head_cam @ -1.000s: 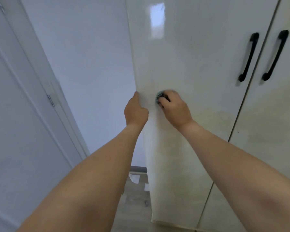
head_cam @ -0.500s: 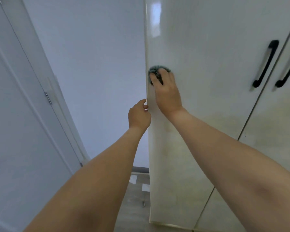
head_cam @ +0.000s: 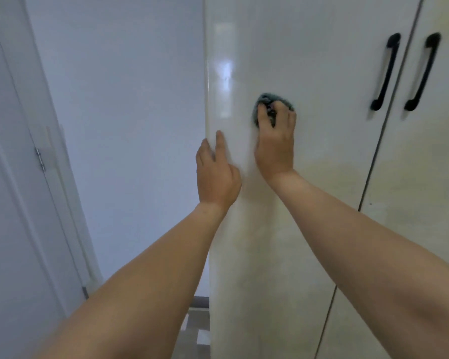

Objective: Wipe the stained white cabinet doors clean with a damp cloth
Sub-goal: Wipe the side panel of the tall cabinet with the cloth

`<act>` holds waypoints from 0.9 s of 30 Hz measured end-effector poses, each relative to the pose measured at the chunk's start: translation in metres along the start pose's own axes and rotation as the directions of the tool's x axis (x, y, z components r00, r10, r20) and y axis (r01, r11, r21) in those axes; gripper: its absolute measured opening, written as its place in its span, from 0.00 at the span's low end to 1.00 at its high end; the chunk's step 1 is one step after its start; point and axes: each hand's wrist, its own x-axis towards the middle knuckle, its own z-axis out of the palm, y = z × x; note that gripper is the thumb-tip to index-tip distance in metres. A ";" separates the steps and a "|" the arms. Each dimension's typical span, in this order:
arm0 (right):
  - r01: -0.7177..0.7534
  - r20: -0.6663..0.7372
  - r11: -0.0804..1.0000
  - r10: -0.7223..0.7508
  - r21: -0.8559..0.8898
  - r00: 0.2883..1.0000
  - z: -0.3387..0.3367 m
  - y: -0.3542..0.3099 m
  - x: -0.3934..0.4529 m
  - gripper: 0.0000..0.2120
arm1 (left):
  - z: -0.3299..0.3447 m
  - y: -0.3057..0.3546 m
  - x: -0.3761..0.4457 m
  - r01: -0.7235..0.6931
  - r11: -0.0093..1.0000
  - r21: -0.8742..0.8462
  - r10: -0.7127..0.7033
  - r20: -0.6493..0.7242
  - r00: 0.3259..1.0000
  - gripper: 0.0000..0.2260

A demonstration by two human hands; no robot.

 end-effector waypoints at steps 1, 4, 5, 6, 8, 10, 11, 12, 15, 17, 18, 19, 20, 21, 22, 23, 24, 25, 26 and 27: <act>0.185 0.032 0.983 -0.185 0.018 0.982 0.005 -0.002 -0.016 0.18 | 0.011 -0.003 -0.003 -0.036 0.999 0.033 0.037 -0.031 0.999 0.31; 0.546 0.119 0.838 -0.544 0.020 0.831 0.000 0.024 -0.058 0.15 | 0.034 -0.007 -0.010 -0.077 0.995 0.061 0.084 -0.117 0.990 0.28; 0.549 0.078 0.835 -0.545 -0.033 0.835 -0.006 0.041 -0.066 0.15 | 0.040 -0.009 -0.013 -0.091 0.993 0.076 0.101 -0.133 0.986 0.29; 0.484 0.024 0.870 -0.484 -0.097 0.875 -0.012 0.059 -0.068 0.15 | 0.045 -0.010 -0.013 -0.107 0.990 0.093 0.120 -0.147 0.982 0.29; 0.110 -0.156 0.987 -0.128 -0.117 0.979 -0.027 0.096 -0.067 0.15 | 0.055 -0.012 -0.016 -0.121 0.984 0.129 0.144 -0.186 0.972 0.30; -0.295 -0.244 0.955 0.291 0.021 0.925 -0.032 0.105 -0.066 0.18 | 0.065 -0.012 -0.022 -0.109 0.982 0.156 0.141 -0.211 0.967 0.30; -0.298 -0.216 0.954 0.294 0.017 0.931 -0.029 0.093 -0.072 0.19 | 0.071 -0.013 -0.026 -0.103 0.982 0.155 0.137 -0.226 0.964 0.31; -0.178 -0.162 0.984 0.172 -0.024 0.972 -0.022 0.079 -0.084 0.20 | 0.075 -0.015 -0.032 -0.095 0.985 0.142 0.126 -0.231 0.965 0.31; 0.243 0.020 0.969 -0.242 -0.052 0.970 -0.014 0.074 -0.128 0.21 | 0.085 -0.027 -0.040 -0.106 0.984 0.142 0.137 -0.232 0.963 0.32; 0.193 -0.010 0.970 -0.196 -0.145 0.980 -0.028 0.109 -0.143 0.17 | 0.085 -0.037 -0.042 -0.131 0.978 0.163 0.164 -0.212 0.963 0.33; 0.060 -0.080 0.984 -0.074 -0.167 0.994 -0.038 0.128 -0.149 0.15 | 0.084 -0.041 -0.041 -0.134 0.978 0.158 0.165 -0.205 0.965 0.33; -0.111 -0.181 0.977 0.078 -0.182 0.980 -0.049 0.146 -0.153 0.13 | 0.083 -0.042 -0.040 -0.137 0.980 0.145 0.164 -0.201 0.966 0.33; -0.272 -0.259 0.949 0.226 -0.157 0.939 -0.057 0.156 -0.158 0.11 | 0.081 -0.043 -0.040 -0.134 0.982 0.130 0.157 -0.186 0.970 0.33; -0.407 -0.306 0.910 0.365 -0.084 0.879 -0.057 0.158 -0.162 0.11 | 0.082 -0.047 -0.045 -0.131 0.983 0.127 0.152 -0.178 0.972 0.34; -0.499 -0.338 0.867 0.470 0.001 0.816 -0.061 0.152 -0.152 0.14 | 0.074 -0.035 -0.041 -0.160 0.979 0.128 0.181 -0.171 0.968 0.34; -0.523 -0.311 0.848 0.522 0.088 0.794 -0.054 0.138 -0.149 0.17 | 0.072 -0.035 -0.044 -0.159 0.980 0.121 0.178 -0.167 0.970 0.33; -0.492 -0.281 0.860 0.510 0.137 0.813 -0.044 0.122 -0.146 0.19 | 0.068 -0.034 -0.046 -0.142 0.985 0.101 0.158 -0.169 0.973 0.33; -0.396 -0.248 0.912 0.410 0.105 0.878 -0.035 0.103 -0.143 0.20 | 0.064 -0.035 -0.046 -0.137 0.986 0.092 0.151 -0.174 0.973 0.33; -0.230 -0.163 0.972 0.234 0.041 0.959 -0.026 0.085 -0.145 0.19 | 0.060 -0.038 -0.048 -0.128 0.987 0.094 0.143 -0.178 0.974 0.32; -0.023 -0.037 1.000 0.022 -0.018 0.999 -0.018 0.073 -0.151 0.19 | 0.057 -0.042 -0.051 -0.117 0.988 0.101 0.134 -0.180 0.974 0.32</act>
